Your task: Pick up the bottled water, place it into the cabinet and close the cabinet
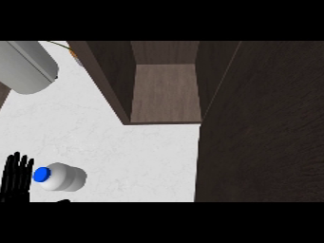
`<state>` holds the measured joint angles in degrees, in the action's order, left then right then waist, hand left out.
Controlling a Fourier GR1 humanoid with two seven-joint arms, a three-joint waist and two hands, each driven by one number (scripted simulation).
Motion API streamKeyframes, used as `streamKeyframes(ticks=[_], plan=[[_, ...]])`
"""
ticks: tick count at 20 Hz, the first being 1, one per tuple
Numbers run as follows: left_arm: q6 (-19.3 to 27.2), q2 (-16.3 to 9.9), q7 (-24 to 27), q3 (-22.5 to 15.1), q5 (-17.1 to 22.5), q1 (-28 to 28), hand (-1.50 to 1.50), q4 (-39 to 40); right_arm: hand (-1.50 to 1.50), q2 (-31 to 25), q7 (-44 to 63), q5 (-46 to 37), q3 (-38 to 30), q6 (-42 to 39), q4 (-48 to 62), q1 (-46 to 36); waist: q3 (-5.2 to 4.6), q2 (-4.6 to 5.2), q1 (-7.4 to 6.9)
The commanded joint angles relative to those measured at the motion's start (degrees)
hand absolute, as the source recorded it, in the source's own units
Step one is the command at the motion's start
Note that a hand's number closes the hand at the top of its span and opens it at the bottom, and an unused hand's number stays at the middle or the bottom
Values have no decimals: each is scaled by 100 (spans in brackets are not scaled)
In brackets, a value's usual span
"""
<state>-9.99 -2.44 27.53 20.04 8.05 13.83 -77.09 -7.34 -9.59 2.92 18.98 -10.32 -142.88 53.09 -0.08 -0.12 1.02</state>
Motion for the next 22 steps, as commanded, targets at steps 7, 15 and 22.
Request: streamKeyframes(ticks=[7,15,22], plan=[[-776,-237,953,85,129,-773,-150,2056,-150,-282,-203,295,-137,-158,-840,773,-1,-6,37],[-1276,-522,1688,158,132,-1427,-150,3354,-150,-215,40,276,-189,-12,-547,207,2,15,-50],[-1321,-282,2016,322,397,-1636,150,3987,-150,-302,-540,342,-346,-268,-557,898,0,-1,22]])
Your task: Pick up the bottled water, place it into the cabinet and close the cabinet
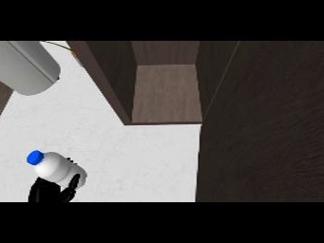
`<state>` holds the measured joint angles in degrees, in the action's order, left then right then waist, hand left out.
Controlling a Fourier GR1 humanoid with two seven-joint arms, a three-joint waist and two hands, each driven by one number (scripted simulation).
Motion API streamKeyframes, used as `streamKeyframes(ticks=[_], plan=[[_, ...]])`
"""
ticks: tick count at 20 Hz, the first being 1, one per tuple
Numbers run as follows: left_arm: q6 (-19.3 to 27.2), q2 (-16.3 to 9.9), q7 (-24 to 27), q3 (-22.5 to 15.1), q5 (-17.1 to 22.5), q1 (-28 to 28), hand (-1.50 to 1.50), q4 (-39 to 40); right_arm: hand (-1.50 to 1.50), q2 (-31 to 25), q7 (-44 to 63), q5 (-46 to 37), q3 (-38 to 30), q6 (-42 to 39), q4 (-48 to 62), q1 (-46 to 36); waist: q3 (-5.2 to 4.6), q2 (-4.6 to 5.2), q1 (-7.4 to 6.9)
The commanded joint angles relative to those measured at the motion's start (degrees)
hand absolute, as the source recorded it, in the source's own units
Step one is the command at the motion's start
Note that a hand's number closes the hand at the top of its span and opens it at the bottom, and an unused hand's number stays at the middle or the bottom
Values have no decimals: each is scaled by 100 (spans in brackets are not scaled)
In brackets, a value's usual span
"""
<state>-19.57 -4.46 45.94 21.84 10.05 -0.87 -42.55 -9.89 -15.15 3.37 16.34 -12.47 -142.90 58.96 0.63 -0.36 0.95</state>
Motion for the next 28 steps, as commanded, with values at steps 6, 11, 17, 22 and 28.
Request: streamKeyframes(ticks=[6,11,17,22,28], plan=[[-500,72,407,8,231,-208,150,621,-150,-32,-65,89,80,-41,-340,316,-71,21,33],[-497,-34,415,-148,132,-368,150,489,-150,-117,-91,238,-119,-74,-480,353,-70,27,23],[302,430,147,-772,-123,-1134,150,500,-150,-111,299,183,169,33,-714,162,-74,49,27],[471,441,42,-1545,412,-1347,150,640,-150,-28,152,48,283,99,-678,207,-71,32,23],[1165,444,-930,-2423,1301,-1437,150,-522,-150,-158,-53,404,68,-71,-402,279,-60,0,-13]])
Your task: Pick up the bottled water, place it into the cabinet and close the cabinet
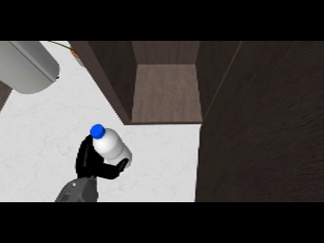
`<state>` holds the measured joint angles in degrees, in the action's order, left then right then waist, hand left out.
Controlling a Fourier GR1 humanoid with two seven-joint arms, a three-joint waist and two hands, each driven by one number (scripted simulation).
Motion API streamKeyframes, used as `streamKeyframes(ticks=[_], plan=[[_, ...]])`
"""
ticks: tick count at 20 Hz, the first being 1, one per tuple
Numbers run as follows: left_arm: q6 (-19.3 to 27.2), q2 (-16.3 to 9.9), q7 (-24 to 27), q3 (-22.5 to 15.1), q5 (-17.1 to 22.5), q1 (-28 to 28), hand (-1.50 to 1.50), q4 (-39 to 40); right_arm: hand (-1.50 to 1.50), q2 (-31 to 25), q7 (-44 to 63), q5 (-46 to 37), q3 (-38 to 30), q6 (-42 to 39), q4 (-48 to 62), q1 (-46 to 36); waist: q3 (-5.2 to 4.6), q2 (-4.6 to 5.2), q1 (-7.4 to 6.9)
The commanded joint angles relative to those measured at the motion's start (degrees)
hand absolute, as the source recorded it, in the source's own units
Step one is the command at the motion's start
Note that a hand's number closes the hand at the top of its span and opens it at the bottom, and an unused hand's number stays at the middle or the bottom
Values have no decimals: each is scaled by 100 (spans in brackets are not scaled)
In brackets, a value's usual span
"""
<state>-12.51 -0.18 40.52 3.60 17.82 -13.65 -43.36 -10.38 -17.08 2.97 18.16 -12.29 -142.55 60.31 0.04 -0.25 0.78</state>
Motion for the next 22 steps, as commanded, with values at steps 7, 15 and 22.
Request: streamKeyframes(ticks=[7,15,22], plan=[[1796,18,-981,-1725,683,-229,150,-1417,-150,65,291,129,89,92,-292,-155,-4,3,3],[2974,18,-1507,-2253,820,-1531,150,-1345,-150,-41,219,575,-467,-25,-215,-217,-3,20,49],[4005,18,-2033,-2590,914,-2858,150,-554,-150,-8,173,610,-450,-114,-269,-157,-2,32,140]])
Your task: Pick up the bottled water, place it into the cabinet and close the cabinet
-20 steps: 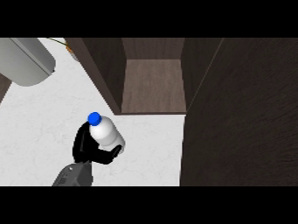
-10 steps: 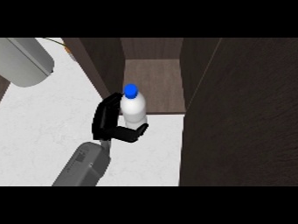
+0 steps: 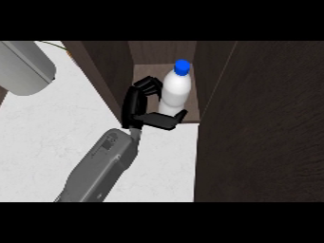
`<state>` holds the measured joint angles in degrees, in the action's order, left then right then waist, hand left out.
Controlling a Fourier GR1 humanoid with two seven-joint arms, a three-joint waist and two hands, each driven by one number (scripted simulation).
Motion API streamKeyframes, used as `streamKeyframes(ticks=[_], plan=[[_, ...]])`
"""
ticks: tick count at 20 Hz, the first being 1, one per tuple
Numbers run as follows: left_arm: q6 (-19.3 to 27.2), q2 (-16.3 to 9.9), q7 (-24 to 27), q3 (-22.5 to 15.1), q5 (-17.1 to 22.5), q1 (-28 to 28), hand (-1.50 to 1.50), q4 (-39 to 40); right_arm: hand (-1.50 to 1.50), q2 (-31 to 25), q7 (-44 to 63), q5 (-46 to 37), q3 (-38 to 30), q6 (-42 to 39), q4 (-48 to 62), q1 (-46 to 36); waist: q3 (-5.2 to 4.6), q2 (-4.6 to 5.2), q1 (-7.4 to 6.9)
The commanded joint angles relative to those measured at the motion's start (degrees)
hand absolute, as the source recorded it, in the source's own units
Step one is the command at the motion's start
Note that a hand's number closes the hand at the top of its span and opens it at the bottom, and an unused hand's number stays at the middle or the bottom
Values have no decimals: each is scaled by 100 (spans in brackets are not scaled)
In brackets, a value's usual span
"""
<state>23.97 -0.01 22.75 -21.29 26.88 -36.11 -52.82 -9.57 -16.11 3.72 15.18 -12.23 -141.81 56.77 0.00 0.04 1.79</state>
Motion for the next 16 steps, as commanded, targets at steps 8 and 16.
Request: streamKeyframes(ticks=[8,16], plan=[[605,1,-79,236,685,-1848,150,2068,-150,-73,-132,616,-492,-332,129,-252,0,80,222],[710,-212,111,275,42,-2358,150,3536,-150,-17,230,603,-394,-296,-280,-176,-7,131,219]])
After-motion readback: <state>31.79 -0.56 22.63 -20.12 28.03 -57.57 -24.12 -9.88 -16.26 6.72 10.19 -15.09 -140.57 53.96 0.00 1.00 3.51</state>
